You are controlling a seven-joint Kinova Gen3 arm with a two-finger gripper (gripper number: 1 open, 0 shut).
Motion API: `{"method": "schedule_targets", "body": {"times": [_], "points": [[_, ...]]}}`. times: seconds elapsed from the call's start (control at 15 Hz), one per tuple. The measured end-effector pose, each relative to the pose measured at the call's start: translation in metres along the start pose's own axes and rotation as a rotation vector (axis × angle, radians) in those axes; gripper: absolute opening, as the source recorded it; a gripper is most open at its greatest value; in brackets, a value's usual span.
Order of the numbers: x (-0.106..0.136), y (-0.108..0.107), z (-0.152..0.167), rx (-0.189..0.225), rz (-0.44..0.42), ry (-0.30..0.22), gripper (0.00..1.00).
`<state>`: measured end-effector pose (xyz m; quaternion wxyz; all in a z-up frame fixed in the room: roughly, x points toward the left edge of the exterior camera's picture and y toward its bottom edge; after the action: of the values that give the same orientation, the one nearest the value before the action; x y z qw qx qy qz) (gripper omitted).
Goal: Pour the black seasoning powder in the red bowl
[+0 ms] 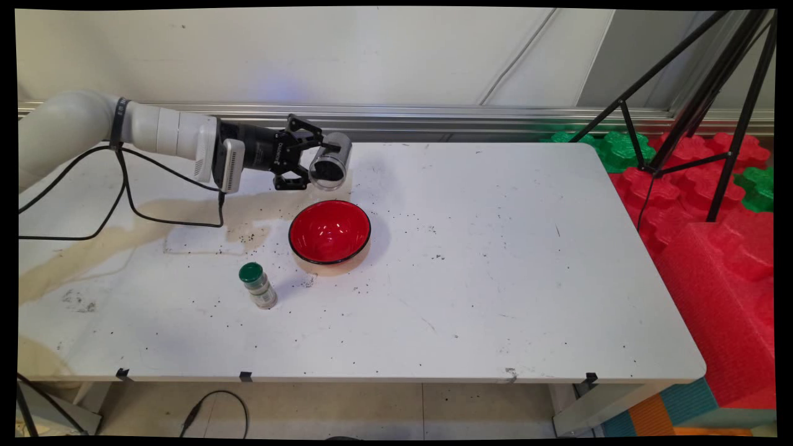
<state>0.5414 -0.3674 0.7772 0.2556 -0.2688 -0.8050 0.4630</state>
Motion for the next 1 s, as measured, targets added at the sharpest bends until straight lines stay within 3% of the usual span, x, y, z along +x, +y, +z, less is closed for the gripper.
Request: {"method": "schedule_targets", "body": {"times": [1.0], "points": [[0.01, -0.02, -0.008, 0.043, 0.339, -0.006, 0.0]]}}
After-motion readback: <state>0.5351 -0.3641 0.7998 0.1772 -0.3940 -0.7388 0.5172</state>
